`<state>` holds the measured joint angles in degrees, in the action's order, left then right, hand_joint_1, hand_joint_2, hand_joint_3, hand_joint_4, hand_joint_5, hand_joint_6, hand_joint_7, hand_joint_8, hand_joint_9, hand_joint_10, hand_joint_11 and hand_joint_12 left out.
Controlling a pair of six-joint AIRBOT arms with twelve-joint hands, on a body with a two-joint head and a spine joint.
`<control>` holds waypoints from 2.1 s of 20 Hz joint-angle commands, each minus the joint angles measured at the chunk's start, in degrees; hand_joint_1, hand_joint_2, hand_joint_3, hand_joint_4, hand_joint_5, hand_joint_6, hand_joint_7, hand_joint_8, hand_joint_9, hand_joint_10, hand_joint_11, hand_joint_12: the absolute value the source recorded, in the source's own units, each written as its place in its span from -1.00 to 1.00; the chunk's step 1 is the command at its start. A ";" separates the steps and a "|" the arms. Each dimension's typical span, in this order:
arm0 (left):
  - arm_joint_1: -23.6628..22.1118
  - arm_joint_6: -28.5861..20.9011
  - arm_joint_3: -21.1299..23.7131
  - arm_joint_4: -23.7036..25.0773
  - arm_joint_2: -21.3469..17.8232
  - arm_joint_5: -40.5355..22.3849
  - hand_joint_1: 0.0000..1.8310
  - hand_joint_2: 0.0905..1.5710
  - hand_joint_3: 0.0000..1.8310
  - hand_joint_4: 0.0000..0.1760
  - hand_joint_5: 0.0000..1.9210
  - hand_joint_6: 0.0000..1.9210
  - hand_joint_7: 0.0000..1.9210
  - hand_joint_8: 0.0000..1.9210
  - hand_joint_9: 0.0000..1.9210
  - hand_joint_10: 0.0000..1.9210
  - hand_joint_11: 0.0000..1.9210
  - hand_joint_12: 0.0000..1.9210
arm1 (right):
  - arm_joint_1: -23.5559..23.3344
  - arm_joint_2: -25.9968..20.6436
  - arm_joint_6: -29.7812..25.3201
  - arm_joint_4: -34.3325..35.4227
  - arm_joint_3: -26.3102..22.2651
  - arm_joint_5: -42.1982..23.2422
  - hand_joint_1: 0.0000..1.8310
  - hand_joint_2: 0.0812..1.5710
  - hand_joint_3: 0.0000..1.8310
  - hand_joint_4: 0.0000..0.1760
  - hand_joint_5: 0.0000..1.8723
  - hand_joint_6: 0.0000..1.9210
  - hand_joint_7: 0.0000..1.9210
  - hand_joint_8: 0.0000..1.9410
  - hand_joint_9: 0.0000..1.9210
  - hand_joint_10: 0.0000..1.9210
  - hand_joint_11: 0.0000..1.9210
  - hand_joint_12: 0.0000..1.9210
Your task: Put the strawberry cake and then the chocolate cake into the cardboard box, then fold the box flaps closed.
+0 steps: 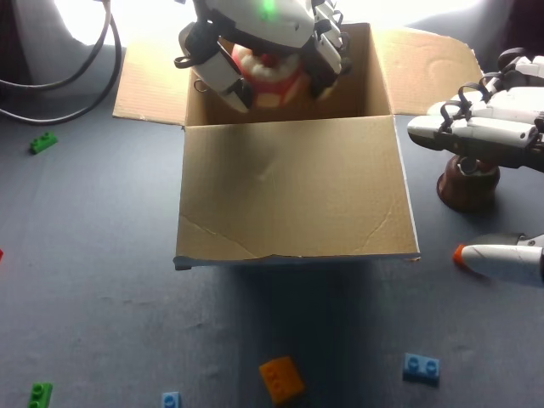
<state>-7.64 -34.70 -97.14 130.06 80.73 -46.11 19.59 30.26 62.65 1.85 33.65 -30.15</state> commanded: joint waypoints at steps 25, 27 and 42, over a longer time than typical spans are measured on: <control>-9.25 -2.42 -6.18 7.23 -8.47 -1.58 -0.41 0.21 -0.99 0.16 -0.90 -1.00 -0.87 -1.00 -0.74 -1.00 -1.00 0.15 | 4.86 2.40 -4.75 29.10 11.97 -1.77 0.11 0.26 -1.00 -0.75 -0.82 -1.00 -0.79 -1.00 -0.76 -1.00 -1.00 -0.31; -9.27 -3.68 -5.61 8.06 -10.47 -2.71 -0.36 0.20 -1.00 0.19 -0.89 -0.99 -0.85 -0.99 -0.73 -0.99 -1.00 0.15 | 3.69 4.08 -5.01 33.71 15.02 3.22 0.12 0.28 -1.00 -0.72 -0.83 -1.00 -0.80 -1.00 -0.77 -1.00 -1.00 -0.29; -7.88 -10.08 -1.88 7.10 -23.56 -10.18 -1.00 0.55 -0.99 -1.00 -0.91 -1.00 -0.89 -1.00 -0.91 -1.00 -1.00 -0.60 | 4.62 19.49 -18.83 36.38 35.78 11.57 0.09 0.24 -1.00 -0.89 -0.83 -0.99 -0.79 -0.99 -0.77 -1.00 -1.00 -0.34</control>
<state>-14.59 -44.71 -98.78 140.35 57.30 -57.93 24.58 50.96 44.38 38.33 69.60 -13.13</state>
